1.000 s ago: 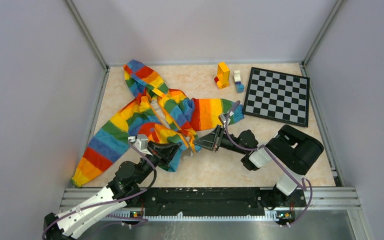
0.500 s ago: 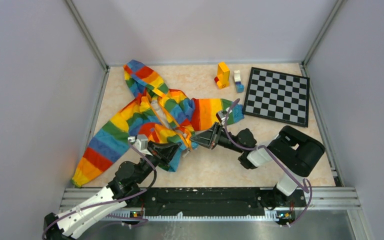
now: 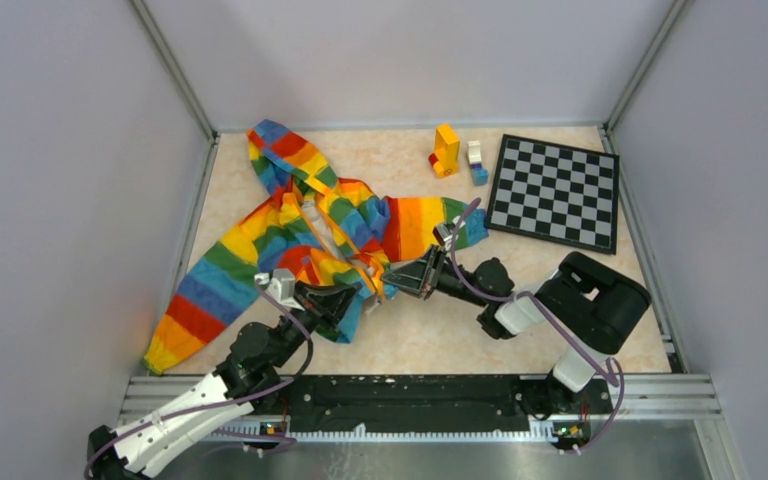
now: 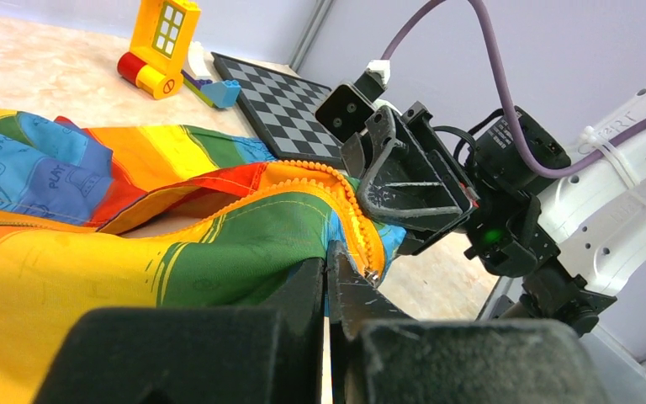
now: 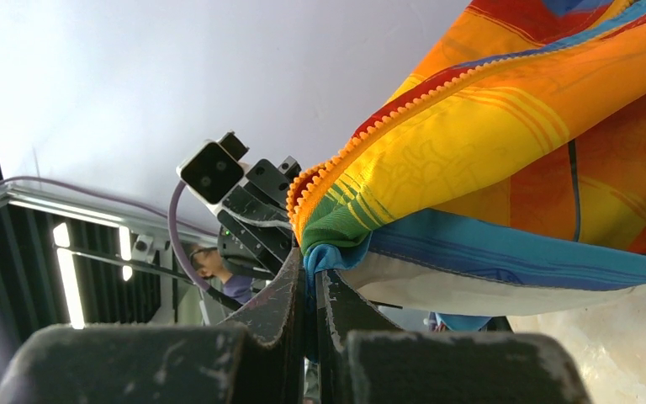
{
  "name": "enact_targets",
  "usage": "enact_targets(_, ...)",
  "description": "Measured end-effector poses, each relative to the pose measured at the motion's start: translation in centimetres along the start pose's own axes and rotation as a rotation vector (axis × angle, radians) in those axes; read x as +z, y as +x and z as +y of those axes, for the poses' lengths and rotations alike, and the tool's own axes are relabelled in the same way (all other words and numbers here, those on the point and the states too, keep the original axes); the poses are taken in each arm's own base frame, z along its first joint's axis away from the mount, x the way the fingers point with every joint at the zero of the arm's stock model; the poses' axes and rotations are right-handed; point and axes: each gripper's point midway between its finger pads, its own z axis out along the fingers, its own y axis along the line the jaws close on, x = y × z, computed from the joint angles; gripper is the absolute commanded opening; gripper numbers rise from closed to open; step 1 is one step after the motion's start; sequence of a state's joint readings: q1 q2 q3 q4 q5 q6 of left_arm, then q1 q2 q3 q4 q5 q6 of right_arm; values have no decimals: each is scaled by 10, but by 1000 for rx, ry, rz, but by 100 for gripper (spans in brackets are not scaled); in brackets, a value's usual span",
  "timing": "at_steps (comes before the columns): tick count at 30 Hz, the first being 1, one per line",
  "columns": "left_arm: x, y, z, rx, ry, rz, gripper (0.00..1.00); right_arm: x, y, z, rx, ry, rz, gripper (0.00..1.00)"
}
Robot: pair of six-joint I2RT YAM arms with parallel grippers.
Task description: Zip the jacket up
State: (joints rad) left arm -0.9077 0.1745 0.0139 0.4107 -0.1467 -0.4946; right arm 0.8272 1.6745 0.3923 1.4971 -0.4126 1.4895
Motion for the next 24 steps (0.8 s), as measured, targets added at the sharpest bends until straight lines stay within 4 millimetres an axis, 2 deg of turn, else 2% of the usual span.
enact_targets(24, 1, 1, 1, 27, -1, 2, 0, 1, -5, 2, 76, 2, -27, 0)
